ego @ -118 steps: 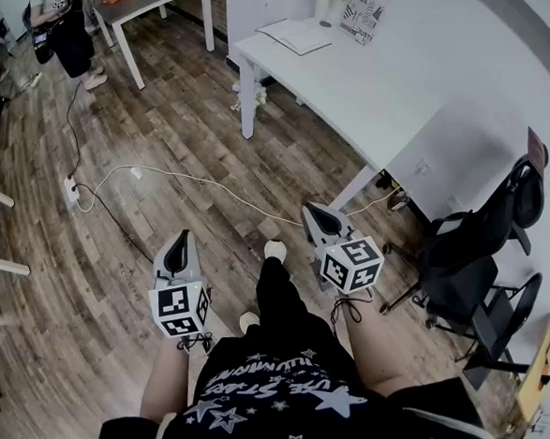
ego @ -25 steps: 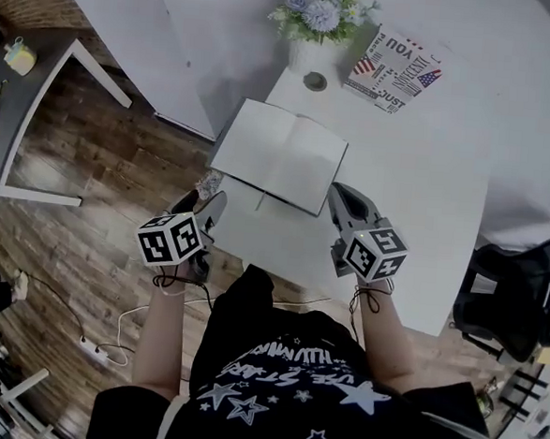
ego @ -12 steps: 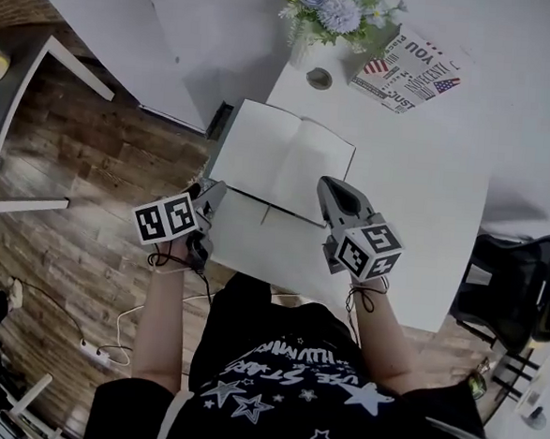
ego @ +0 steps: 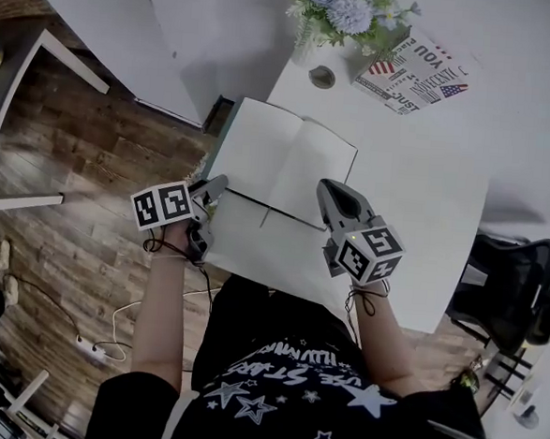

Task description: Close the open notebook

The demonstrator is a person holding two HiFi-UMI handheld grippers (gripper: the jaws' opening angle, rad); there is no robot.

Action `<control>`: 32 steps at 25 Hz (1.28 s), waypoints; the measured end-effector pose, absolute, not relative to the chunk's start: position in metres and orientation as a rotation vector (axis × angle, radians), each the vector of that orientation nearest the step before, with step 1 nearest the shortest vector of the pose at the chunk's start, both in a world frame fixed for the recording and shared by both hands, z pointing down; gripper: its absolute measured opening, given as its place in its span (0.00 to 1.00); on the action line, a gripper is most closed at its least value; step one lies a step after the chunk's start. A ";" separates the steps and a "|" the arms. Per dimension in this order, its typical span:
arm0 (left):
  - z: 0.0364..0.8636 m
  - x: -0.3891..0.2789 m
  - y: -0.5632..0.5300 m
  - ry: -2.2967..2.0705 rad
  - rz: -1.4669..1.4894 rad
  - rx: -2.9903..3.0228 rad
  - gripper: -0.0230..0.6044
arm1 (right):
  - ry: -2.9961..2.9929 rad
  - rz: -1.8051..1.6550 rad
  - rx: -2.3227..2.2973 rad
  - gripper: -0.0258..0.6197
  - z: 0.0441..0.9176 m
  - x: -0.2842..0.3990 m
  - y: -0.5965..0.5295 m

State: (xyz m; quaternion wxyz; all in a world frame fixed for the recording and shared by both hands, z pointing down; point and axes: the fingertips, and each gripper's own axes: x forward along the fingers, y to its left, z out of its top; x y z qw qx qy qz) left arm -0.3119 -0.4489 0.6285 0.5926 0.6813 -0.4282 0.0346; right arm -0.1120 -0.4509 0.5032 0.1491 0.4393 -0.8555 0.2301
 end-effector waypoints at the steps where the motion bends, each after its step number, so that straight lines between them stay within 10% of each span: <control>1: 0.628 -0.312 -0.449 -0.998 0.083 1.590 0.40 | -2.463 0.660 1.259 0.04 0.503 -0.112 -0.452; 11: 0.589 -0.315 -0.452 -1.219 0.210 1.745 0.13 | -2.519 0.633 1.247 0.04 0.488 -0.104 -0.454; 32: 0.481 -0.231 -0.420 -1.470 0.398 2.176 0.10 | -2.581 0.591 1.348 0.04 0.459 -0.044 -0.429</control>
